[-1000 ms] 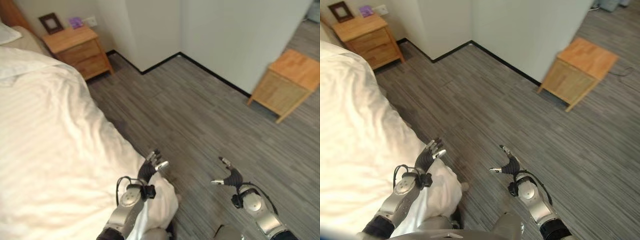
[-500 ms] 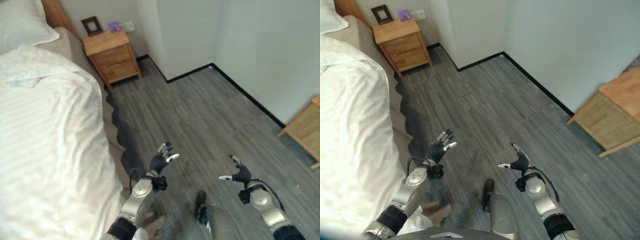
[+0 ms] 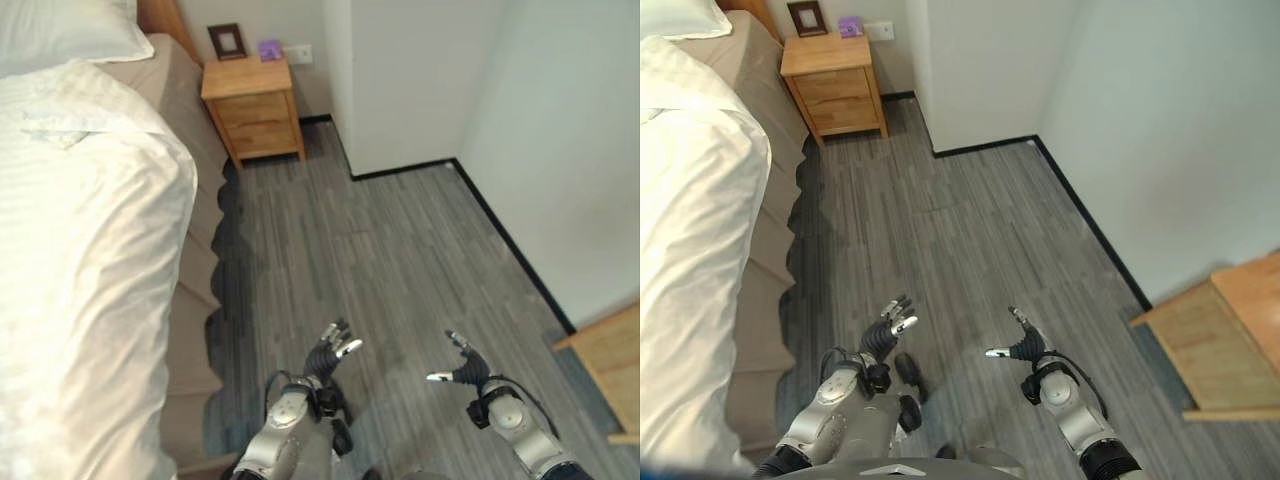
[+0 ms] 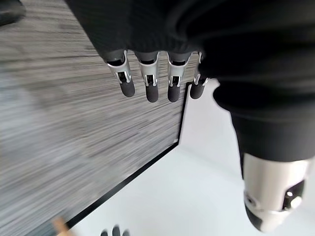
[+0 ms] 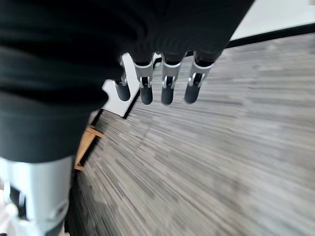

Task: Making the bed.

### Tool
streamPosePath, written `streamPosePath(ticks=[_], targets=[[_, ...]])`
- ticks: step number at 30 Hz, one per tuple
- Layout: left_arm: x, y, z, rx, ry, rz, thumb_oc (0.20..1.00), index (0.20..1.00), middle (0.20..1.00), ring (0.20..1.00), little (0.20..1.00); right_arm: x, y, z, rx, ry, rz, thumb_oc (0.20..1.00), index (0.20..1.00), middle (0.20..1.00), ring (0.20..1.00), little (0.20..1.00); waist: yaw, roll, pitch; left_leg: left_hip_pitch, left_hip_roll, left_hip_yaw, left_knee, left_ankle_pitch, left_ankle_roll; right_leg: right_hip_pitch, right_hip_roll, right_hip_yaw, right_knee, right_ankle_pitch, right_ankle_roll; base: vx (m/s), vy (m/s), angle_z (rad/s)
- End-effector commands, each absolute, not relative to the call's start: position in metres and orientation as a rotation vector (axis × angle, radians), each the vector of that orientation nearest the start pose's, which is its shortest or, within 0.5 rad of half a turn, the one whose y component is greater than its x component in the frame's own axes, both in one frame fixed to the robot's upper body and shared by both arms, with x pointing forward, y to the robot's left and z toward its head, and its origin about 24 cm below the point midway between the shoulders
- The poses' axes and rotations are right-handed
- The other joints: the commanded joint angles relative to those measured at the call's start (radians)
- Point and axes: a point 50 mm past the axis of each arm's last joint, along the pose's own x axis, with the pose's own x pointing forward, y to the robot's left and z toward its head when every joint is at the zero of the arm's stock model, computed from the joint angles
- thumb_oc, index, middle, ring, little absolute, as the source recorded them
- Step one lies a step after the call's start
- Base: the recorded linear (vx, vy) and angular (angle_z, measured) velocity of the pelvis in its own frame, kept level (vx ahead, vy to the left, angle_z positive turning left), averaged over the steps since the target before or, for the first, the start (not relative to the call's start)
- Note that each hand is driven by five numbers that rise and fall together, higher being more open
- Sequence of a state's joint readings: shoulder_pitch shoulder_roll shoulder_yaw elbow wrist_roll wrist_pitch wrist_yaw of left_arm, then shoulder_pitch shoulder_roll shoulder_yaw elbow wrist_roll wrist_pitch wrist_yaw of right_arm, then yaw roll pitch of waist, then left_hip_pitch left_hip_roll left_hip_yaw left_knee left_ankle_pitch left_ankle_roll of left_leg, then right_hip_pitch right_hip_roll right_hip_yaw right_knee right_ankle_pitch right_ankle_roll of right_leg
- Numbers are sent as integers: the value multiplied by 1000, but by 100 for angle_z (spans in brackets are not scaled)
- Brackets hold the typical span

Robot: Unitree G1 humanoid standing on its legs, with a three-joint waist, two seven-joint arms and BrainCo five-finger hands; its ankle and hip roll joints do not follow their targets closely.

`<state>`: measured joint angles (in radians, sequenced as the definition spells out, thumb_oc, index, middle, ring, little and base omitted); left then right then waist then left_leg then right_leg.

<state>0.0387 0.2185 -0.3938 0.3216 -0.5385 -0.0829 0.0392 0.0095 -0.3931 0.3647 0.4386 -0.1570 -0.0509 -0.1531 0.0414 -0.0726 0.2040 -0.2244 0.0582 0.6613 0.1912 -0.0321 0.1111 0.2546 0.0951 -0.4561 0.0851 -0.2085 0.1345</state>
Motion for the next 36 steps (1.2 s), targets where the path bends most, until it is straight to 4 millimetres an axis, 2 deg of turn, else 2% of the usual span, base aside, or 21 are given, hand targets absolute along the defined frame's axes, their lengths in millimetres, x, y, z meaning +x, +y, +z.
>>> streamPosePath(ticks=[1, 2, 4, 6, 10, 11, 12, 15, 18, 21, 23, 25, 26, 27, 29, 30, 31, 32, 33, 34, 36], targets=[[239, 126, -2, -198, 179, -199, 1000, 1000, 1000, 1000, 1000, 237, -195, -24, -662, 218, 126, 1000, 1000, 1000, 1000, 1000, 53, 4, 2, 139, 99, -116, -269, 181, -177, 39, -259, 36, 59, 153, 81, 539, 188, 3], [242, 133, 1, -158, 161, -174, 1000, 1000, 1000, 1000, 1000, 237, -195, -24, -665, 219, 124, 1000, 1000, 1000, 1000, 1000, 58, -15, 0, 159, 74, -105, -268, 154, -152, 20, -309, 34, 142, 211, 111, 535, 225, 17], [246, 145, 11, -107, 109, -137, 1000, 1000, 1000, 1000, 1000, 235, -192, -22, -646, 206, 121, 1000, 1000, 1000, 1000, 1000, 50, -29, 11, 210, 27, -120, -274, 100, -113, -64, -378, 59, 341, 349, 125, 519, 253, 52], [252, 159, 17, -79, 76, -70, 1000, 1000, 1000, 1000, 1000, 238, -191, -17, -643, 183, 101, 1000, 1000, 1000, 1000, 1000, 31, -18, 26, 257, 15, -145, -278, 46, -94, -179, -420, 71, 462, 356, 122, 445, 155, 74], [262, 169, 28, -58, 26, -11, 1000, 1000, 1000, 1000, 1000, 243, -191, -3, -640, 122, 86, 1000, 1000, 1000, 1000, 1000, -16, -2, 61, 318, 17, -196, -278, 4, -106, -289, -415, 85, 401, 283, 99, 334, 7, 104], [261, 172, 28, -47, 19, -3, 1000, 1000, 1000, 1000, 1000, 244, -189, 0, -630, 106, 91, 1000, 1000, 1000, 1000, 1000, -28, 5, 65, 338, 14, -211, -278, -10, -111, -305, -394, 91, 333, 252, 89, 374, -122, 121], [260, 178, 28, -43, 11, 23, 1000, 1000, 1000, 1000, 1000, 246, -186, 6, -625, 76, 102, 1000, 1000, 1000, 1000, 1000, -49, 2, 67, 363, 7, -232, -278, -15, -123, -333, -332, 134, 124, 237, 61, 516, -162, 77], [258, 187, 26, -63, 14, 67, 1000, 1000, 1000, 1000, 1000, 246, -180, 11, -627, 53, 134, 1000, 1000, 1000, 1000, 1000, -76, 3, 62, 414, 2, -293, -278, -57, -147, -369, -284, 239, -117, 294, 77, 476, -158, 73], [255, 198, 21, -47, 31, 106, 1000, 1000, 1000, 1000, 1000, 247, -172, 13, -626, 41, 164, 1000, 1000, 1000, 1000, 1000, -84, 3, 55, 465, 4, -338, -278, -89, -163, -436, -296, 261, -162, 334, 94, 395, -163, 98], [250, 202, 13, -32, 62, 113, 1000, 1000, 1000, 1000, 1000, 248, -168, 15, -647, 31, 194, 1000, 1000, 1000, 1000, 1000, -92, -2, 37, 523, -16, -384, -278, -129, -160, -394, -297, 268, -162, 356, 90, 472, -222, 61], [243, 203, 8, -39, 75, 129, 1000, 1000, 1000, 1000, 1000, 246, -166, 13, -642, 37, 216, 1000, 1000, 1000, 1000, 1000, -99, 18, 20, 533, -1, -410, -197, -152, -173, -362, -287, 265, -156, 353, 80, 425, -212, 65], [240, 200, 5, -73, 87, 140, 1000, 1000, 1000, 1000, 1000, 248, -166, 14, -654, 34, 232, 1000, 1000, 1000, 1000, 1000, -92, 36, 28, 448, 32, -431, 19, -108, -203, -310, -275, 249, -157, 329, 47, 318, -274, 23], [242, 200, 8, -106, 74, 150, 1000, 1000, 1000, 1000, 1000, 253, -167, 19, -662, 13, 230, 1000, 1000, 1000, 1000, 1000, -78, 31, 51, 315, 80, -434, 284, 1, -255, -244, -273, 207, -164, 292, -2, 213, -286, 23], [243, 201, 8, -105, 73, 150, 1000, 1000, 1000, 1000, 1000, 253, -167, 19, -662, 12, 230, 1000, 1000, 1000, 1000, 1000, -81, 28, 48, 307, 78, -437, 286, 3, -255, -248, -276, 205, -164, 294, -3, 220, -305, 33], [243, 202, 9, -114, 69, 163, 1000, 1000, 1000, 1000, 1000, 256, -166, 23, -659, -2, 226, 1000, 1000, 1000, 1000, 1000, -69, 5, 61, 229, 140, -348, 404, 58, -262, -197, -279, 170, -172, 254, -34, 226, -202, 19], [243, 202, 9, -125, 69, 167, 1000, 1000, 1000, 1000, 1000, 256, -166, 23, -663, 0, 227, 1000, 1000, 1000, 1000, 1000, -64, 12, 60, 216, 182, -305, 398, 43, -268, -170, -267, 157, -172, 220, -36, 259, -133, 18], [242, 201, 8, -137, 74, 166, 1000, 1000, 1000, 1000, 1000, 257, -167, 24, -674, 0, 222, 1000, 1000, 1000, 1000, 1000, -60, 18, 65, 207, 204, -243, 344, 34, -243, -152, -265, 139, -172, 208, -40, 364, -32, 36], [239, 201, 5, -134, 88, 166, 1000, 1000, 1000, 1000, 1000, 258, -167, 26, -675, -9, 221, 1000, 1000, 1000, 1000, 1000, -53, 30, 61, 205, 193, -236, 277, -7, -246, -128, -257, 140, -172, 184, -27, 329, 55, 54], [237, 202, 2, -130, 99, 170, 1000, 1000, 1000, 1000, 1000, 259, -166, 27, -677, -19, 222, 1000, 1000, 1000, 1000, 1000, -47, 35, 60, 183, 170, -224, 178, -9, -239, -115, -258, 137, -172, 176, -19, 288, 69, 50], [236, 202, 2, -130, 100, 170, 1000, 1000, 1000, 1000, 1000, 258, -166, 27, -677, -18, 222, 1000, 1000, 1000, 1000, 1000, -50, 34, 59, 188, 163, -224, 169, -7, -237, -112, -262, 134, -172, 174, -17, 226, 85, 42], [233, 201, -2, -131, 116, 173, 1000, 1000, 1000, 1000, 1000, 259, -167, 26, -681, -18, 216, 1000, 1000, 1000, 1000, 1000, -41, 54, 49, 184, 148, -209, -76, 89, -249, -79, -254, 104, -172, 149, -9, 308, 120, 37]])
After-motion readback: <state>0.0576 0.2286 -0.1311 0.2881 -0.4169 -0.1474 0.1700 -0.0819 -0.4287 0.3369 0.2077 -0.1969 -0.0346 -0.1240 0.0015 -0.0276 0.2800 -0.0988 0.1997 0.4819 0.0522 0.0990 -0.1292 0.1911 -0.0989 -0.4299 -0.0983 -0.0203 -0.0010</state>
